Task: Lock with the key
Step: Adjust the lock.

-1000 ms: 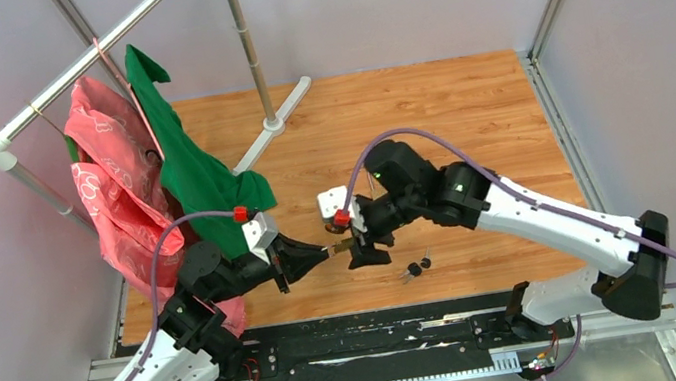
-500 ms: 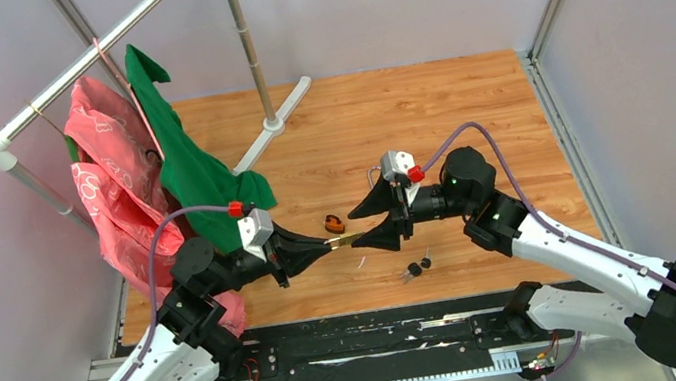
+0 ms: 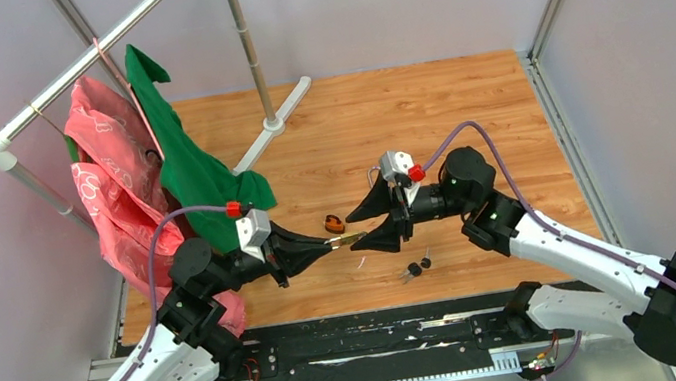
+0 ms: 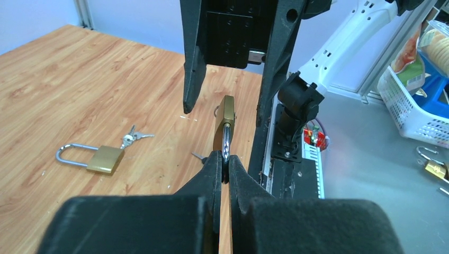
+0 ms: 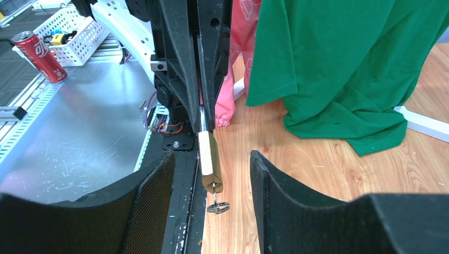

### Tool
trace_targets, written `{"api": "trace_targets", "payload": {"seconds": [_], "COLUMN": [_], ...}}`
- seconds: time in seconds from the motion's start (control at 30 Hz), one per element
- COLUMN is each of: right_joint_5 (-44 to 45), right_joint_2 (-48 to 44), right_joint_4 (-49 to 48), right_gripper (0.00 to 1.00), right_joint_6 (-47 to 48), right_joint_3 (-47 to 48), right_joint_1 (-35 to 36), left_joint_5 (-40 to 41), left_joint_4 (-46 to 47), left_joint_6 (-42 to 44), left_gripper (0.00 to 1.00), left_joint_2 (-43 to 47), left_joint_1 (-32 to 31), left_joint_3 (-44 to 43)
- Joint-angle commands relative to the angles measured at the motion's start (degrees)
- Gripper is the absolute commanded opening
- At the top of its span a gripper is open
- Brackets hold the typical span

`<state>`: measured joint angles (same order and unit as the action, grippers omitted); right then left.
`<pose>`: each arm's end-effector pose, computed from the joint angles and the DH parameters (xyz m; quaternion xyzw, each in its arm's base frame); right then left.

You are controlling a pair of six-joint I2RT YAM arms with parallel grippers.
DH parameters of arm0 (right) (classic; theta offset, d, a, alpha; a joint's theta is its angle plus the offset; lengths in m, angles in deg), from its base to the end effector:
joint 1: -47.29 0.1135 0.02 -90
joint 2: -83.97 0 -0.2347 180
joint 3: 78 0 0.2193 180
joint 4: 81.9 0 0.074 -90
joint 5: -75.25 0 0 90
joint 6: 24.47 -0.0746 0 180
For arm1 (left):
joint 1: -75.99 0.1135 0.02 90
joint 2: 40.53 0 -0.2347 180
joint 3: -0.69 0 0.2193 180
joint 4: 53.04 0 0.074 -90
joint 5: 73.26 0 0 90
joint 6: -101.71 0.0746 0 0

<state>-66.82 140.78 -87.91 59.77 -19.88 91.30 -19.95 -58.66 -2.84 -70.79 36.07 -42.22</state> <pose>0.1243 0.2019 0.3302 -0.5058 0.4528 0.5469 0.4900 0.0972 -0.1395 0.2962 0.3681 0.5616 -0.5108 0.5368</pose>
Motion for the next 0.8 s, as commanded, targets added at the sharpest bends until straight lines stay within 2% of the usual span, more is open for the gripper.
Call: {"api": "trace_targets", "payload": {"seconds": [0.0,0.13,0.23,0.27,0.47,0.67,0.77], "right_joint_5": [-0.2,0.3,0.4,0.4,-0.1,-2.8,-2.0], "right_joint_2": [0.5,0.7,1.3,1.6,2.3,2.9,2.9], "right_joint_4": [-1.0,-1.2,-0.6,-0.4,-0.1,-2.0,-5.4], "right_gripper": [0.56,0.54,0.46,0.41,0.02,0.0,0.0], "right_joint_6": [-0.9,-1.0,-1.0,-1.0,-1.1,-4.8,-6.6], "right_joint_3": [-0.6,-0.8,-0.7,-0.6,0.1,0.9,0.5], "right_joint_1": [0.4,0.8,1.4,1.6,2.4,2.6,3.6], "left_joint_5": [-0.2,-0.1,0.2,0.2,0.5,-0.3,1.2], "left_joint_4": [3.1,3.1,3.1,3.1,3.3,3.3,4.2], "left_joint_6": [-0.7,-1.0,-1.0,-1.0,-1.0,2.7,1.5], "left_gripper": [0.0,0.0,0.0,0.0,0.0,0.0,0.0], "left_joint_2": [0.9,1.2,1.3,1.3,1.3,1.3,0.7], "left_joint_1": [0.4,0.4,0.4,0.4,0.4,0.4,0.3], "left_joint_3": [-1.6,-1.5,-1.4,-1.4,-1.2,-0.7,-0.4]}}
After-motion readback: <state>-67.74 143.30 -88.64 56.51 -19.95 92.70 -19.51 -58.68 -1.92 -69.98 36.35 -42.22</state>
